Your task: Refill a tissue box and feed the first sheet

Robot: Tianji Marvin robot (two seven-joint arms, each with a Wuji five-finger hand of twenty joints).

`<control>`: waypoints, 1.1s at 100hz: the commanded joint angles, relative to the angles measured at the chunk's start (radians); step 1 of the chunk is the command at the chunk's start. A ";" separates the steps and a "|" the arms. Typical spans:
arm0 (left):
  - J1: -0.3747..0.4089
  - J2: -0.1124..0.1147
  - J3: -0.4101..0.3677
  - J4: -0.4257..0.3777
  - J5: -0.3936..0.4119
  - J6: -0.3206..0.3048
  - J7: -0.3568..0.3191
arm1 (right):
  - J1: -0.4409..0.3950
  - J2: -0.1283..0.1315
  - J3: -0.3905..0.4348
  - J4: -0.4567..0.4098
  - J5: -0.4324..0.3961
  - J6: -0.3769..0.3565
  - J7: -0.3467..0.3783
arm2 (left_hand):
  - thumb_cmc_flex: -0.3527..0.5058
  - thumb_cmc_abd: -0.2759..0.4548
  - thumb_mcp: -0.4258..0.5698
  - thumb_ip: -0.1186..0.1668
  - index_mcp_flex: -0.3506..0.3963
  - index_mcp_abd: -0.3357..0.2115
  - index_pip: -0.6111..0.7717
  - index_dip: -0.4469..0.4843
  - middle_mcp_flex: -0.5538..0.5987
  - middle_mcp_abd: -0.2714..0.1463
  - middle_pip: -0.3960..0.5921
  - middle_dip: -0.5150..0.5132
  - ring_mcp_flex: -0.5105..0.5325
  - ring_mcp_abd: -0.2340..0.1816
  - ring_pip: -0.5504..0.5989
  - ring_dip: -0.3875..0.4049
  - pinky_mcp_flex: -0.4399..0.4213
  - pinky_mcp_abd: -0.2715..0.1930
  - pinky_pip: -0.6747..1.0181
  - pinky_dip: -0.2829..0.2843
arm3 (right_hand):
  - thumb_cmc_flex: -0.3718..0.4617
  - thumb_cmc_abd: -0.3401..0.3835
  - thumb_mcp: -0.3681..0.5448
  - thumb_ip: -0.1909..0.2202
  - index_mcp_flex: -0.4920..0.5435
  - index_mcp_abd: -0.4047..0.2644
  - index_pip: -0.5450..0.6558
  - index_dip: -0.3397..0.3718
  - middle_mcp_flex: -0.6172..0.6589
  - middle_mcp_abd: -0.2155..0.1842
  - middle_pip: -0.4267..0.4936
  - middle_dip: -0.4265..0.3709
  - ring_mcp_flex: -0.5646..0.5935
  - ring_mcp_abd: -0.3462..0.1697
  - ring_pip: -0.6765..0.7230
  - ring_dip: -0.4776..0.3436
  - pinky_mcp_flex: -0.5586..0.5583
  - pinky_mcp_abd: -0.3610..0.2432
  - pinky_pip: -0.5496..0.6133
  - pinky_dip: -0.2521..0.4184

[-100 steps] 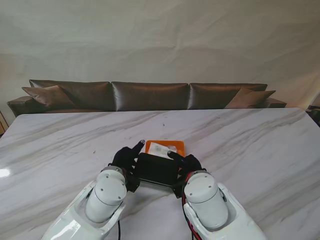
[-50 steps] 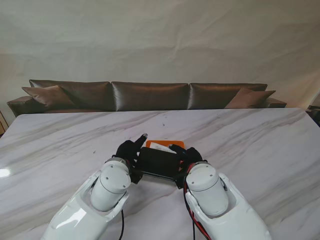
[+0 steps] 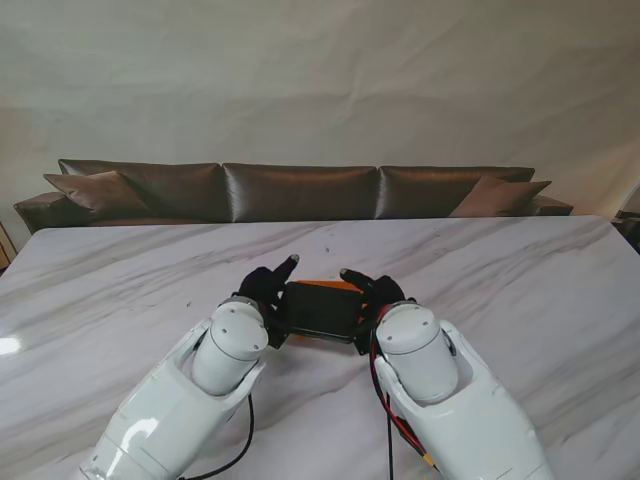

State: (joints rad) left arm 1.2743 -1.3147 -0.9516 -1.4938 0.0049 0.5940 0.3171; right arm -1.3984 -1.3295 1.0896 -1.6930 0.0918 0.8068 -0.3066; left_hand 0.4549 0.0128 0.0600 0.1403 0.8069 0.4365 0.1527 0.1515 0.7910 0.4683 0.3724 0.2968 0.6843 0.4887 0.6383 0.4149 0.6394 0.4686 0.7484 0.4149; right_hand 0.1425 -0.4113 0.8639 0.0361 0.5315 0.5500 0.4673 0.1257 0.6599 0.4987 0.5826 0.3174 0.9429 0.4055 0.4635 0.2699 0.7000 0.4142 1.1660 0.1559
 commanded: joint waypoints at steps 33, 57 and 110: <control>-0.076 -0.043 0.043 0.062 -0.037 -0.032 -0.033 | 0.072 -0.009 -0.003 0.064 0.016 -0.013 0.058 | -0.011 -0.017 -0.007 0.028 0.039 -0.088 0.074 0.019 0.013 -0.084 0.066 0.035 -0.002 0.010 0.018 0.002 0.031 -0.048 0.464 0.003 | -0.002 0.007 0.021 0.008 0.037 -0.096 0.060 0.019 0.027 -0.025 -0.001 -0.006 0.013 -0.074 0.012 -0.004 0.022 -0.096 0.000 -0.010; -0.109 -0.055 0.065 0.096 -0.049 -0.034 -0.031 | 0.105 -0.006 -0.002 0.100 0.015 -0.010 0.078 | -0.015 -0.016 -0.008 0.028 0.042 -0.091 0.076 0.019 0.019 -0.088 0.069 0.036 0.002 0.007 0.019 0.002 0.033 -0.047 0.469 0.005 | -0.002 0.007 0.020 0.008 0.037 -0.098 0.061 0.019 0.027 -0.023 -0.001 -0.006 0.013 -0.071 0.011 -0.005 0.022 -0.096 0.000 -0.010; -0.138 -0.066 0.088 0.143 -0.055 -0.042 -0.033 | 0.167 0.003 0.008 0.178 0.013 -0.025 0.112 | -0.017 -0.015 -0.007 0.028 0.043 -0.094 0.078 0.020 0.022 -0.090 0.069 0.036 0.006 0.006 0.019 0.001 0.035 -0.044 0.474 0.006 | -0.003 0.009 0.021 0.008 0.036 -0.100 0.060 0.019 0.025 -0.027 -0.004 -0.007 0.010 -0.077 0.008 -0.006 0.021 -0.097 -0.001 -0.010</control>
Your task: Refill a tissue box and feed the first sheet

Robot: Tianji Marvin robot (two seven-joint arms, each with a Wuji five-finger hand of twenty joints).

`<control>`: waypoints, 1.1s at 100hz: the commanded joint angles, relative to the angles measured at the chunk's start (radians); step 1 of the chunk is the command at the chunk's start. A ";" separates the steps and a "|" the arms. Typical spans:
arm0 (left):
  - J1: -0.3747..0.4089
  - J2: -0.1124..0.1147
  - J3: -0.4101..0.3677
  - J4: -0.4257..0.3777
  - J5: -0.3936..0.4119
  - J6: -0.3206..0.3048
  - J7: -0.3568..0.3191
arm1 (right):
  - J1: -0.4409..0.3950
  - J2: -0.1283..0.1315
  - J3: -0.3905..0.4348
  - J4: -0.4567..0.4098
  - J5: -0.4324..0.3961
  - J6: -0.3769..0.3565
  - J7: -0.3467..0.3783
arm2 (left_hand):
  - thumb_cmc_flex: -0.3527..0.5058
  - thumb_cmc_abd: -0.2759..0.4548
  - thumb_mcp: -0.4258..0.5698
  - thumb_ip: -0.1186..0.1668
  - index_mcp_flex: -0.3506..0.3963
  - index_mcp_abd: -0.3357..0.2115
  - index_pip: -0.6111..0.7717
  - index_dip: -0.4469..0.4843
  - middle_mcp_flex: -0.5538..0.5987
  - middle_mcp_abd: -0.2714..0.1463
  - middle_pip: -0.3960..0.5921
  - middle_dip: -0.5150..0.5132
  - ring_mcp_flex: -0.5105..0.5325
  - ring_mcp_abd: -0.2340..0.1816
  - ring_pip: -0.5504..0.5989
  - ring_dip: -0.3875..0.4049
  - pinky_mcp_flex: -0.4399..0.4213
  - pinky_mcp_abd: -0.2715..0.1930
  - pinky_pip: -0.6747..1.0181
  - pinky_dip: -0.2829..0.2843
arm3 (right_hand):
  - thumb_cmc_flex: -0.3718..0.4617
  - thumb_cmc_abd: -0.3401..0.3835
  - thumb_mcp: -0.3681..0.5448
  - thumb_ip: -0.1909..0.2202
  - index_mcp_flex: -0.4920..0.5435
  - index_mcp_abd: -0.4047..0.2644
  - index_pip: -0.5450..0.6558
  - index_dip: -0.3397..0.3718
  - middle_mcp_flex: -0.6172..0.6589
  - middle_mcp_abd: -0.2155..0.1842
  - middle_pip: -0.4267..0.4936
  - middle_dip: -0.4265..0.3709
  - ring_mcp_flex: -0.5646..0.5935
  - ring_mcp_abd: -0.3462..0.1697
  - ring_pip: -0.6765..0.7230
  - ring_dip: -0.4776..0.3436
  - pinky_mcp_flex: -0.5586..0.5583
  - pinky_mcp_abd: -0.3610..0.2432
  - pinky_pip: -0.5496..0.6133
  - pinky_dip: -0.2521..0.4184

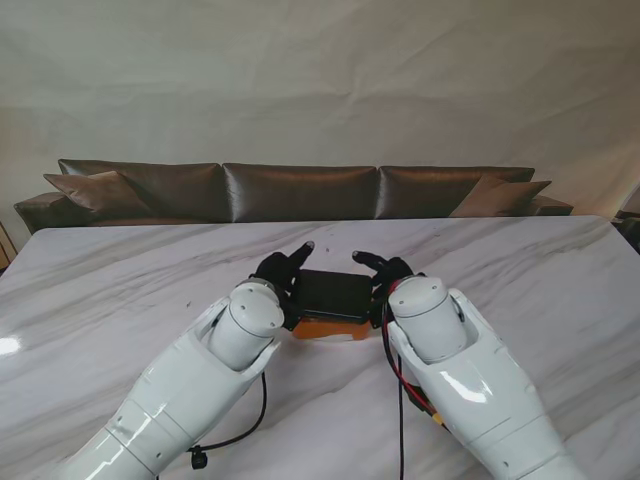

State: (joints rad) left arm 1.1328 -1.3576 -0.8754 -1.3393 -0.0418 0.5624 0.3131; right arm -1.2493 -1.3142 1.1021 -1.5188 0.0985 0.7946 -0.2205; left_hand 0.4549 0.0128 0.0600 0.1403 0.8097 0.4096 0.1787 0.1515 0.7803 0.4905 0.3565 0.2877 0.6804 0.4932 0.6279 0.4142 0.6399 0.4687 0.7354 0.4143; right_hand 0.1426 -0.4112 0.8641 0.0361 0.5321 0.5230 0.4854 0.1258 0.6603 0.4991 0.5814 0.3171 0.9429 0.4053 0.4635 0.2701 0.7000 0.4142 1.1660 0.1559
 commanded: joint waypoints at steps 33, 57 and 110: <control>0.018 -0.020 0.001 -0.015 0.005 0.002 -0.023 | 0.053 -0.018 -0.017 0.059 0.026 -0.021 0.036 | -0.017 -0.014 -0.006 0.028 0.038 -0.069 0.052 0.021 0.032 -0.113 0.085 0.045 0.007 0.001 0.028 0.002 0.033 -0.045 0.486 0.005 | -0.005 0.010 0.021 0.008 0.032 -0.075 0.042 0.019 0.024 -0.032 -0.003 -0.007 0.008 -0.075 0.006 -0.007 0.016 -0.099 -0.003 -0.010; 0.029 -0.017 -0.004 -0.029 0.007 0.009 -0.025 | 0.065 -0.022 -0.019 0.086 0.033 -0.022 0.035 | -0.018 -0.015 -0.007 0.028 0.039 -0.068 0.053 0.021 0.030 -0.113 0.084 0.045 0.008 0.001 0.029 0.002 0.033 -0.045 0.486 0.005 | -0.005 0.011 0.021 0.009 0.031 -0.077 0.042 0.020 0.022 -0.034 -0.004 -0.008 0.006 -0.079 0.004 -0.007 0.014 -0.101 -0.004 -0.009; 0.064 -0.013 -0.018 -0.087 0.026 0.057 -0.015 | 0.092 -0.030 -0.036 0.138 0.048 -0.027 0.038 | -0.018 -0.015 -0.006 0.028 0.038 -0.070 0.053 0.021 0.032 -0.114 0.086 0.046 0.008 0.000 0.029 0.002 0.033 -0.046 0.487 0.005 | -0.007 0.014 0.020 0.010 0.029 -0.081 0.044 0.020 0.023 -0.041 -0.007 -0.009 0.001 -0.082 0.000 -0.008 0.008 -0.105 -0.007 -0.007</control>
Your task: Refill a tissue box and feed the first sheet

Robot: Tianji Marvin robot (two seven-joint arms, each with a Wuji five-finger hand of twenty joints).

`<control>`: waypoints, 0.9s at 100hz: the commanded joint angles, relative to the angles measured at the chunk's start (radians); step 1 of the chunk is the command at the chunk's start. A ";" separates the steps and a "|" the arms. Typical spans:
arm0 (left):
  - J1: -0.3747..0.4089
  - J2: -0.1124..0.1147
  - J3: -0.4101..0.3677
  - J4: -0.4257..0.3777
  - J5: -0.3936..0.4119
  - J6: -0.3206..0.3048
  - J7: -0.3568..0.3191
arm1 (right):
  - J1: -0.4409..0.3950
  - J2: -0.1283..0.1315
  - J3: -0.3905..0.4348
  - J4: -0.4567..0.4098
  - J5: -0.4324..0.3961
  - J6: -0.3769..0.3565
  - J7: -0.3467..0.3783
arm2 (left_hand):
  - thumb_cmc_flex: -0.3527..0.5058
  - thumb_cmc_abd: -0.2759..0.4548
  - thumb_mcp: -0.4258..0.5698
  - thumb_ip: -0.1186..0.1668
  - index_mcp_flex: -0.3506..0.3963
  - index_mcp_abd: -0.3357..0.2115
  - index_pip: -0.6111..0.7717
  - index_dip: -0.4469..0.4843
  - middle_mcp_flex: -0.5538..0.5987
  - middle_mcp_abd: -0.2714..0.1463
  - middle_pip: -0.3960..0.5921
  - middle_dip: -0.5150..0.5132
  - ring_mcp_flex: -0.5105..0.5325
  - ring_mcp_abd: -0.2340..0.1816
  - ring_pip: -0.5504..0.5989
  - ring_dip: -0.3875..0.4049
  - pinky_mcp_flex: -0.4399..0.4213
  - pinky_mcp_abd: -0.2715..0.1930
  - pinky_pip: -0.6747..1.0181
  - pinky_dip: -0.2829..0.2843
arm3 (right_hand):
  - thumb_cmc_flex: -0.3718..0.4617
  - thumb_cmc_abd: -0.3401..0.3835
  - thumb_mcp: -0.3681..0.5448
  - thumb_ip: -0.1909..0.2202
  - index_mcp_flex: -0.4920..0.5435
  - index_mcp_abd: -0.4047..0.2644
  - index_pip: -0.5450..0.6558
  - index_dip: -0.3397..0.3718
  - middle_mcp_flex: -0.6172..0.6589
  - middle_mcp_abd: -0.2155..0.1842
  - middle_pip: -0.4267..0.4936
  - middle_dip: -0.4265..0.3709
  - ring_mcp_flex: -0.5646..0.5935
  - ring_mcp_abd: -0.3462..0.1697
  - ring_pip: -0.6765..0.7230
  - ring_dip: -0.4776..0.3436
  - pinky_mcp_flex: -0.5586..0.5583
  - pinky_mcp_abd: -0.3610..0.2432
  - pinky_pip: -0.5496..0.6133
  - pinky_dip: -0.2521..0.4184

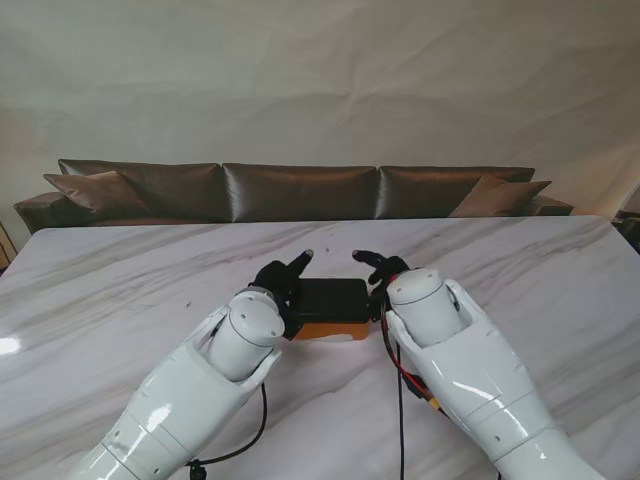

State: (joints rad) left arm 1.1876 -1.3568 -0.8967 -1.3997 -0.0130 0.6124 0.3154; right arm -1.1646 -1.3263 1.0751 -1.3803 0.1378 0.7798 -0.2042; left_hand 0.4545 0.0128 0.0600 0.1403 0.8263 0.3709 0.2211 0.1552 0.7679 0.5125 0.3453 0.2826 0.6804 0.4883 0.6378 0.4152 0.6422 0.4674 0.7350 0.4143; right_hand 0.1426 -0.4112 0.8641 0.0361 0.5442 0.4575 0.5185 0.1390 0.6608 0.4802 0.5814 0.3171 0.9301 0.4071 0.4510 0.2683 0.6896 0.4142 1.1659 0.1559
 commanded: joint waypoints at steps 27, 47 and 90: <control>-0.004 -0.016 0.006 0.020 -0.002 -0.010 -0.018 | 0.018 -0.019 -0.013 0.014 0.008 -0.018 0.025 | -0.018 -0.014 -0.006 0.028 0.022 -0.033 0.011 0.017 0.042 -0.140 0.096 0.050 0.009 0.003 0.019 0.000 0.031 -0.045 0.487 0.005 | -0.009 0.015 0.021 0.011 0.015 -0.018 0.012 0.008 0.024 -0.025 -0.009 -0.009 0.012 -0.086 0.010 -0.007 0.017 -0.106 -0.008 -0.005; -0.001 -0.017 0.009 0.021 -0.002 -0.005 -0.017 | 0.020 -0.020 -0.010 0.025 0.007 -0.020 0.022 | -0.019 -0.014 -0.006 0.029 0.023 -0.037 0.012 0.018 0.044 -0.143 0.096 0.050 0.008 0.002 0.019 0.000 0.030 -0.045 0.487 0.005 | -0.009 0.016 0.021 0.011 0.015 -0.018 0.012 0.008 0.024 -0.026 -0.010 -0.010 0.013 -0.088 0.009 -0.006 0.015 -0.109 -0.009 -0.004; -0.002 -0.015 0.006 0.038 0.036 0.006 -0.009 | 0.017 -0.014 0.009 0.033 -0.015 -0.014 0.023 | -0.022 -0.014 -0.006 0.028 0.022 -0.064 0.019 0.022 0.048 -0.161 0.091 0.047 0.003 -0.004 0.017 0.000 0.029 -0.054 0.486 0.005 | -0.008 0.015 0.021 0.011 0.015 -0.019 0.013 0.009 0.025 -0.026 -0.011 -0.010 0.013 -0.086 0.008 -0.007 0.014 -0.108 -0.009 -0.002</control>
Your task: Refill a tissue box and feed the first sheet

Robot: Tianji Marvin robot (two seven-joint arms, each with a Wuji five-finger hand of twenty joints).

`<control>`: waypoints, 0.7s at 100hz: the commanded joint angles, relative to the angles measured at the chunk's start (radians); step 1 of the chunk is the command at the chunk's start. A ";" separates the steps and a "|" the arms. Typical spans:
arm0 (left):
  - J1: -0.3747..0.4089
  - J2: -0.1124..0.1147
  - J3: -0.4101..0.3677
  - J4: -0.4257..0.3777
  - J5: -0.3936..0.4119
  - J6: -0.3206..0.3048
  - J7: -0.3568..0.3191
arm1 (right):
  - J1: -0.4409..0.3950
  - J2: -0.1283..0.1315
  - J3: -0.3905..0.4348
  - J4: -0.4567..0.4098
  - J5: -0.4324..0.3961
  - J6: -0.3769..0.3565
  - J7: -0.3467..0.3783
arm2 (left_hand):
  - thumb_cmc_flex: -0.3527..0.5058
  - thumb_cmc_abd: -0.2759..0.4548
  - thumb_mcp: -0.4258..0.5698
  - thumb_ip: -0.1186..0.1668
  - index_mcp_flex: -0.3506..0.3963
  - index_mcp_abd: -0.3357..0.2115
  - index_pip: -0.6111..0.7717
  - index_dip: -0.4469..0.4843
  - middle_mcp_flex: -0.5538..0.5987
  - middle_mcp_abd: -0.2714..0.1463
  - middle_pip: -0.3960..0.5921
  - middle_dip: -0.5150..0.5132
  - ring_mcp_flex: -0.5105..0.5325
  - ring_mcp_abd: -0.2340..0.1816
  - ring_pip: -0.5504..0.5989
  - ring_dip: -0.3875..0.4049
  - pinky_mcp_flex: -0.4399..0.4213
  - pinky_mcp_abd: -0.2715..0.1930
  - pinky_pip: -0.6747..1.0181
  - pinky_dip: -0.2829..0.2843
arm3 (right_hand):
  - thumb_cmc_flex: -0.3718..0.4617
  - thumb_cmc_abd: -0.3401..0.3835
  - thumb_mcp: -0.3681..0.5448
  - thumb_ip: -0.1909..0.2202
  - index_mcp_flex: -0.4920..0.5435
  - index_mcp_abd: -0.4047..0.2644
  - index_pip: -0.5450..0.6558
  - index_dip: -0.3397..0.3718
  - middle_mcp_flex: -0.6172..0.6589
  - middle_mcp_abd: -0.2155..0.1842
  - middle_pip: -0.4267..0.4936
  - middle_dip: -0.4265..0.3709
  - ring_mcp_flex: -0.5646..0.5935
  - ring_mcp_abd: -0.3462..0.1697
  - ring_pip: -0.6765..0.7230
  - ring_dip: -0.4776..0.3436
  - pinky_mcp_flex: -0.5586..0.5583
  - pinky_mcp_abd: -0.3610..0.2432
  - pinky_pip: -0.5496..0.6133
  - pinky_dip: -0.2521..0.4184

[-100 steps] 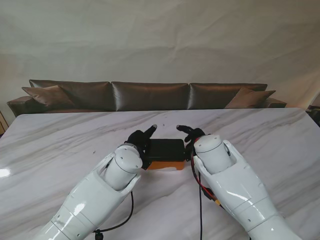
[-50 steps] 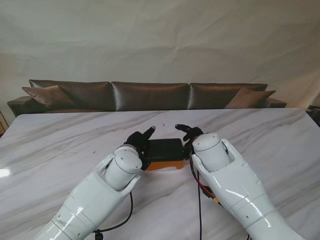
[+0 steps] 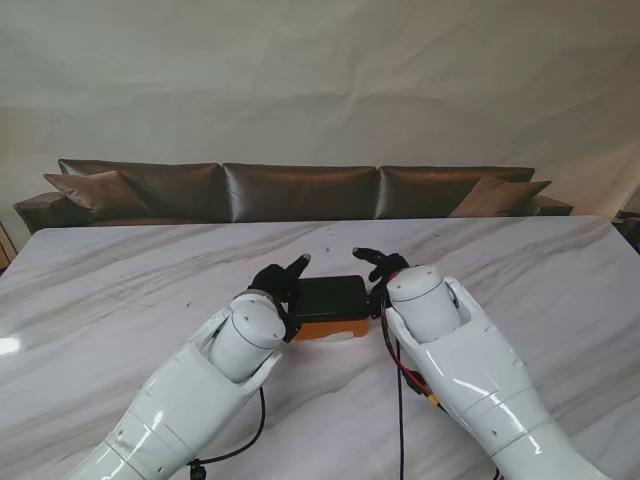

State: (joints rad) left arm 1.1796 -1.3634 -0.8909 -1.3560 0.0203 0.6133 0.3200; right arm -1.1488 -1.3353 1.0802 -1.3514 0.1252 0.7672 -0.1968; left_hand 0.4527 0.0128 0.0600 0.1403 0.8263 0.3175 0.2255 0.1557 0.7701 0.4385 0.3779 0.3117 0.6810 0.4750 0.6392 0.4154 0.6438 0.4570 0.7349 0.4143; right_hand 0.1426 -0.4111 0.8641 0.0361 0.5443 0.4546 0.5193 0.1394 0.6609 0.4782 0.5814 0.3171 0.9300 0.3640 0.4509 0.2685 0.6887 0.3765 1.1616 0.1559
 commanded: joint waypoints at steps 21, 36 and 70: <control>0.001 -0.006 -0.003 0.015 0.032 0.008 -0.008 | 0.003 -0.002 0.010 0.010 -0.012 0.002 0.017 | -0.023 -0.013 -0.006 0.027 0.019 -0.016 0.018 0.023 0.044 -0.089 0.058 0.018 0.001 0.009 0.017 0.001 0.028 -0.046 0.486 0.005 | -0.009 0.016 0.020 0.011 0.015 -0.016 0.012 0.008 0.025 -0.023 -0.011 -0.010 0.013 -0.041 0.009 -0.007 0.014 -0.070 -0.005 -0.001; 0.002 -0.005 -0.007 0.019 0.047 0.013 -0.003 | 0.000 0.001 0.013 0.002 -0.025 0.011 0.022 | -0.023 -0.012 -0.005 0.027 0.020 -0.015 0.020 0.024 0.048 -0.089 0.060 0.019 0.003 0.008 0.018 0.001 0.028 -0.047 0.486 0.005 | -0.009 0.015 0.020 0.011 0.016 -0.016 0.012 0.008 0.025 -0.022 -0.011 -0.010 0.014 -0.041 0.009 -0.006 0.014 -0.070 -0.005 0.000; 0.021 0.023 -0.046 -0.009 0.106 0.043 -0.027 | -0.005 0.036 0.010 -0.024 -0.098 0.053 0.097 | -0.027 -0.015 -0.007 0.026 0.012 -0.043 0.024 0.027 0.044 -0.102 0.059 0.019 -0.002 0.007 0.013 -0.001 0.026 -0.051 0.484 0.003 | -0.012 0.014 0.017 0.010 0.027 -0.058 0.019 0.011 0.048 -0.046 -0.013 -0.012 0.021 -0.042 0.017 -0.003 0.015 -0.070 0.001 0.004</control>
State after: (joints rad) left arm 1.1920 -1.3606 -0.9241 -1.3440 0.1058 0.6402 0.3246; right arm -1.1510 -1.3194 1.0936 -1.3590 0.0488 0.8038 -0.1389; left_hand 0.4512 0.0128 0.0600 0.1403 0.8283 0.2670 0.2447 0.1697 0.7850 0.3635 0.4129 0.3210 0.6818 0.4686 0.6399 0.4154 0.6448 0.4500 0.7349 0.4143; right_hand 0.1427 -0.4111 0.8642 0.0361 0.5517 0.4208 0.5200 0.1431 0.6790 0.4640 0.5797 0.3171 0.9302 0.3266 0.4509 0.2685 0.6887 0.3479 1.1550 0.1559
